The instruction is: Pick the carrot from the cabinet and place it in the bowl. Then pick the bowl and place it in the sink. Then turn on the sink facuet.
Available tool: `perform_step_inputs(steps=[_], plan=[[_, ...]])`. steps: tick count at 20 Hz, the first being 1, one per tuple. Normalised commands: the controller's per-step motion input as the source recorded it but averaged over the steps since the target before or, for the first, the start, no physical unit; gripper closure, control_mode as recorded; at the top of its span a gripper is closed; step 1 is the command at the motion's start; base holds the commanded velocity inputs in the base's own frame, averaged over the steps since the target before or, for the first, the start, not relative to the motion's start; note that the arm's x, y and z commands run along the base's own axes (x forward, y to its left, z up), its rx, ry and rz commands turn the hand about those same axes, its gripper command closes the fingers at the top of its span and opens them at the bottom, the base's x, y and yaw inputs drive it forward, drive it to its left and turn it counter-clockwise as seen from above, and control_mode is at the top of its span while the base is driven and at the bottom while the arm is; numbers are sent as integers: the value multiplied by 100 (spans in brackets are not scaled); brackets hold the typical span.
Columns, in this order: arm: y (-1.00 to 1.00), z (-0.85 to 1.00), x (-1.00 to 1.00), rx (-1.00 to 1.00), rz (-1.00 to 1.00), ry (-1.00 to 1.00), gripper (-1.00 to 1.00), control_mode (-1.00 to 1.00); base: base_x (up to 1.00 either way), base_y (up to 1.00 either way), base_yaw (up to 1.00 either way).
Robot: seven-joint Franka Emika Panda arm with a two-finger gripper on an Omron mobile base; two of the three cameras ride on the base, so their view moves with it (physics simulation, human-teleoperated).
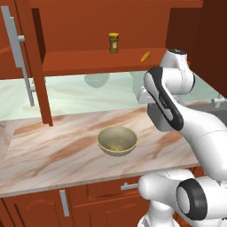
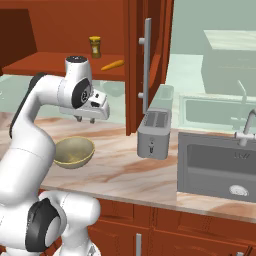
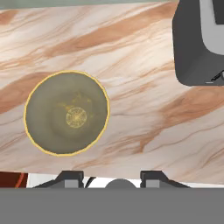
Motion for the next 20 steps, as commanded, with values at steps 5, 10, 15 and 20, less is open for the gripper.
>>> perform_step_inputs(steps=[5, 10, 15, 20], plan=[[-1, 0, -2, 0, 0, -2, -100, -100, 0, 0, 0], [-3, 27, -14, -1, -6, -26, -100, -100, 0, 0, 0], [-1, 84, -2, 0, -28, -30, -100, -100, 0, 0, 0], [10, 82, 18, -1, -30, -22, -100, -100, 0, 0, 0]])
